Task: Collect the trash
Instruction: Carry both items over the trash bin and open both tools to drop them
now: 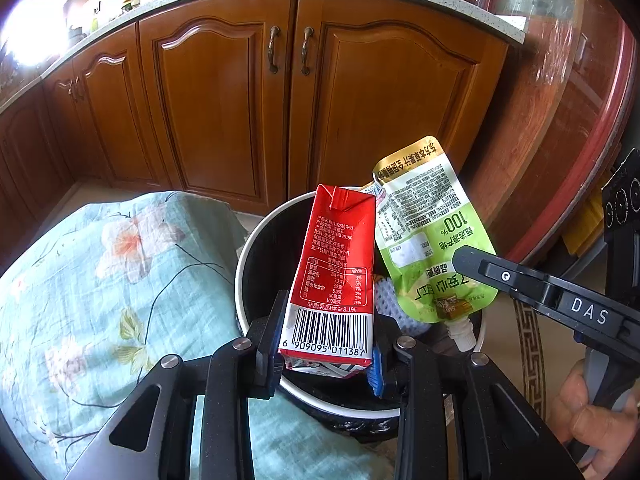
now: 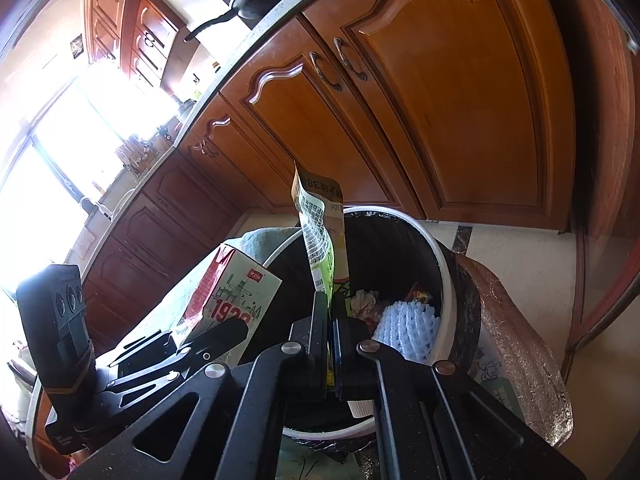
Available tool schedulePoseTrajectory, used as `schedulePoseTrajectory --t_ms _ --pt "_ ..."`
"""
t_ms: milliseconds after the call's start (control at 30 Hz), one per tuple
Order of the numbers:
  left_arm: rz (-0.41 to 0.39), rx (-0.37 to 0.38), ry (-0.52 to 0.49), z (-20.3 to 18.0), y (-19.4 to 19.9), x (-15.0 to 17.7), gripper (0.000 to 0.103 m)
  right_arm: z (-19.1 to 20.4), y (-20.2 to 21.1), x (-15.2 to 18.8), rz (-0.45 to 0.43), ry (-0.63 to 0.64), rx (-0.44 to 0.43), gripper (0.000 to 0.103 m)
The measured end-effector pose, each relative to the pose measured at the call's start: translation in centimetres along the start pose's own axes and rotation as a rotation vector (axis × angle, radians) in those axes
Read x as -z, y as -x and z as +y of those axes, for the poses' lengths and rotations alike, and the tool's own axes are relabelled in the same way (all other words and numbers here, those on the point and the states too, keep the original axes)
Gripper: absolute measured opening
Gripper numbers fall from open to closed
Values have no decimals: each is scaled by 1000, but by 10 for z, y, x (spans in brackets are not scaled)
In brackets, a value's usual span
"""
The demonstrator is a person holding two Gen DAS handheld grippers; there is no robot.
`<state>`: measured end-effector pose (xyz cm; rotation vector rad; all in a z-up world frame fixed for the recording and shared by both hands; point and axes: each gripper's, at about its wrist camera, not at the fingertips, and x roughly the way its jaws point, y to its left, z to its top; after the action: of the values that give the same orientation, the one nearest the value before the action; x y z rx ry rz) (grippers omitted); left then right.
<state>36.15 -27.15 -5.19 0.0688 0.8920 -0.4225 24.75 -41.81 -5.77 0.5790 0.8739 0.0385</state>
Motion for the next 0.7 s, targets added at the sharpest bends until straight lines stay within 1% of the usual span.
schedulePoseTrajectory --t_ms 233,267,333,367,400,433,467,500,633,700 --pt "25 15 8 -1 -7 -4 32 -2 -6 -4 12 -8 19 3" --pt "30 19 9 -2 -8 -4 32 -2 -7 -5 15 -11 17 8" --pt "35 22 17 0 -8 -6 33 -3 -7 -4 15 -19 13 10" --pt "34 22 21 0 -8 -6 37 -3 -6 -4 14 -19 11 14" --pt "32 20 25 0 -7 -6 41 -4 -5 -3 8 -17 14 24" --pt "28 15 32 2 -6 -6 51 -3 -3 -2 2 -15 16 31" --pt "22 11 38 3 -4 -6 55 -2 -1 -2 -6 -15 13 42" --pt "16 14 43 4 -2 -5 55 -2 0 -1 -11 -15 10 46" --pt "10 19 61 10 6 -3 55 3 4 0 -20 -13 5 48" --pt "4 22 68 13 11 1 55 5 7 2 -27 -13 3 54"
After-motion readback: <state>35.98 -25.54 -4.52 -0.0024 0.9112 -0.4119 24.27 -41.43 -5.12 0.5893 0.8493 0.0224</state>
